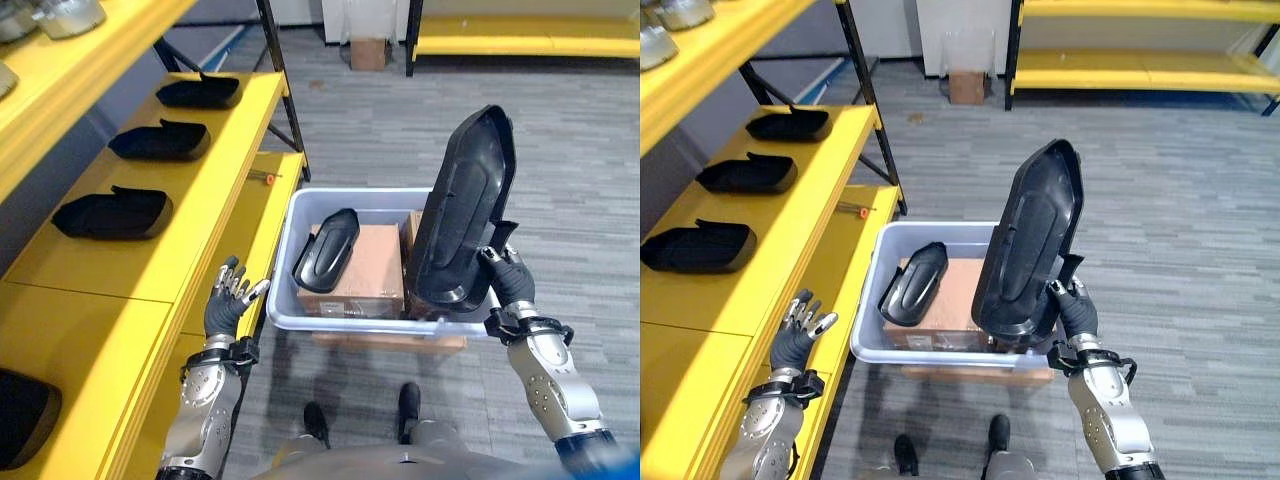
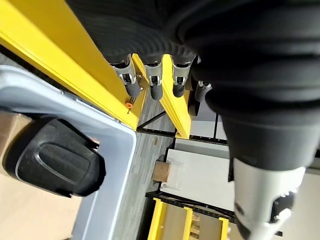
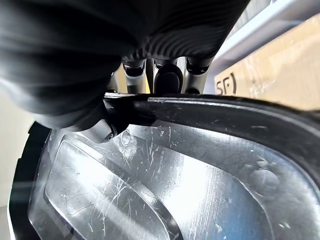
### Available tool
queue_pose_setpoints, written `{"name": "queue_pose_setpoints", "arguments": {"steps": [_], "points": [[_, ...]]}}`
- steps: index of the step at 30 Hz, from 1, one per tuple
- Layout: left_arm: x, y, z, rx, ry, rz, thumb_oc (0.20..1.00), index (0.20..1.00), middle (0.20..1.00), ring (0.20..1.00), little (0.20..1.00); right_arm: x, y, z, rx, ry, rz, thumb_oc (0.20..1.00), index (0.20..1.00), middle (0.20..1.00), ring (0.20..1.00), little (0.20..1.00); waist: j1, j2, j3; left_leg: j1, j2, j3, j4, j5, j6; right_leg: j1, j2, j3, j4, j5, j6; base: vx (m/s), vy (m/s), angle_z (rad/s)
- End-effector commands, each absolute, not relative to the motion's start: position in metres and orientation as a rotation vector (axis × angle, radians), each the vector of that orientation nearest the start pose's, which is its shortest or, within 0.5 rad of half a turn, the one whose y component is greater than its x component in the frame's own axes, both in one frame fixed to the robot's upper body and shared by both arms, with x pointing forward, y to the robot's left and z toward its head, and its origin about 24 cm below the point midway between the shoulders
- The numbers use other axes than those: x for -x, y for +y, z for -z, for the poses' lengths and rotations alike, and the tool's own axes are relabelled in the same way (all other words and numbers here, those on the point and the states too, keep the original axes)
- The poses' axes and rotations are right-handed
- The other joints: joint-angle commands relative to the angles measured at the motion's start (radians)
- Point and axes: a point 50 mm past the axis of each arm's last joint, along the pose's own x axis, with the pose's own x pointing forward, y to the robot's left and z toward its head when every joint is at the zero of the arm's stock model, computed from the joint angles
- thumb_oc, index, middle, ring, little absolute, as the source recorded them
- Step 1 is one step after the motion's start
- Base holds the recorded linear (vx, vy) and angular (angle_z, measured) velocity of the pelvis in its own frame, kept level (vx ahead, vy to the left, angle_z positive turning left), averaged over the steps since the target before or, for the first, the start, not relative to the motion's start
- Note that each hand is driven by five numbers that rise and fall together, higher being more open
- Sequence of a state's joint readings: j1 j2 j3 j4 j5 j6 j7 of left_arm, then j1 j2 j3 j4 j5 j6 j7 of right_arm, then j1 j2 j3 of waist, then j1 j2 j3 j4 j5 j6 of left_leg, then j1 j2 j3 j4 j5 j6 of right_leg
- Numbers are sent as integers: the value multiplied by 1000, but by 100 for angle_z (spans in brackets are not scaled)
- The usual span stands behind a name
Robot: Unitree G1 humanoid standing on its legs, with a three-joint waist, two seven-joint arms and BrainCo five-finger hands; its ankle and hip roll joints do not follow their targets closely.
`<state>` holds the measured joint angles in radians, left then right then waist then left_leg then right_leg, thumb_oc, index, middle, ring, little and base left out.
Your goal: Move parts from the plastic box to the shelf.
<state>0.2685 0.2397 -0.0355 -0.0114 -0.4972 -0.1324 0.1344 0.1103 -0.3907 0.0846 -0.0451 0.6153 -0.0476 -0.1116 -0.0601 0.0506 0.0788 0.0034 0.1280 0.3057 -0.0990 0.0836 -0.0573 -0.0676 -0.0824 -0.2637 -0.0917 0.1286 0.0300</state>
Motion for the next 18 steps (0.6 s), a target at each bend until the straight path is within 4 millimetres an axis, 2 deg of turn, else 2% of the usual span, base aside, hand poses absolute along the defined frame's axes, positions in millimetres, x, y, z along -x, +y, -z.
{"name": "queue_pose_setpoints", "arguments": {"steps": [1,4,10,12,14,15,16,17,18], "points": [[-202,220,-18,202,49,-215,1000,1000,1000,1000,1000,-242,-205,-70,-333,-99,16,200,200,200,200,200,14,-26,-31,25,87,-28,12,69,-76,34,-31,2,62,-98,85,-27,-38,1],[-201,219,-15,216,63,-222,1000,1000,1000,1000,1000,-241,-201,-70,-349,-88,-6,200,200,200,200,200,16,-24,-41,32,94,-34,12,74,-76,42,-23,1,72,-109,78,-27,-71,0],[-192,225,-9,267,87,-306,1000,1000,1000,1000,1000,-249,-192,-81,-326,-108,-87,200,200,200,200,200,49,-21,-26,49,138,-62,46,136,-86,80,23,-11,100,-154,39,-34,-139,4],[-189,224,-7,268,98,-299,1000,1000,1000,1000,1000,-250,-195,-89,-285,-141,-95,200,200,200,200,200,83,-13,27,-12,163,-122,54,223,-114,70,29,-63,136,-180,20,-208,-165,16],[-191,222,-8,265,96,-288,1000,1000,1000,1000,1000,-249,-198,-88,-281,-141,-91,200,200,200,200,200,96,-19,50,-60,159,-156,71,258,-121,57,16,-100,147,-182,15,-197,-88,100],[-192,222,-8,263,95,-280,1000,1000,1000,1000,1000,-247,-201,-89,-275,-145,-80,200,200,200,200,200,97,-29,59,-76,154,-150,101,239,-112,45,2,-125,154,-182,13,-170,-129,168],[-193,220,-8,268,98,-265,1000,1000,1000,1000,1000,-243,-205,-86,-274,-139,-60,200,200,200,200,200,85,-41,54,-61,158,-109,156,171,-106,38,-22,-168,159,-195,16,-101,-105,155],[-193,220,-8,268,99,-265,1000,1000,1000,1000,1000,-243,-205,-86,-275,-139,-60,200,200,200,200,200,84,-41,55,-61,158,-111,161,166,-106,40,-22,-169,160,-198,17,-87,-78,122],[-193,218,-7,275,102,-252,1000,1000,1000,1000,1000,-238,-209,-79,-300,-123,-27,200,200,200,200,200,69,-46,48,-34,171,-43,182,104,-103,47,-40,-230,156,-194,17,-73,1,103]]}}
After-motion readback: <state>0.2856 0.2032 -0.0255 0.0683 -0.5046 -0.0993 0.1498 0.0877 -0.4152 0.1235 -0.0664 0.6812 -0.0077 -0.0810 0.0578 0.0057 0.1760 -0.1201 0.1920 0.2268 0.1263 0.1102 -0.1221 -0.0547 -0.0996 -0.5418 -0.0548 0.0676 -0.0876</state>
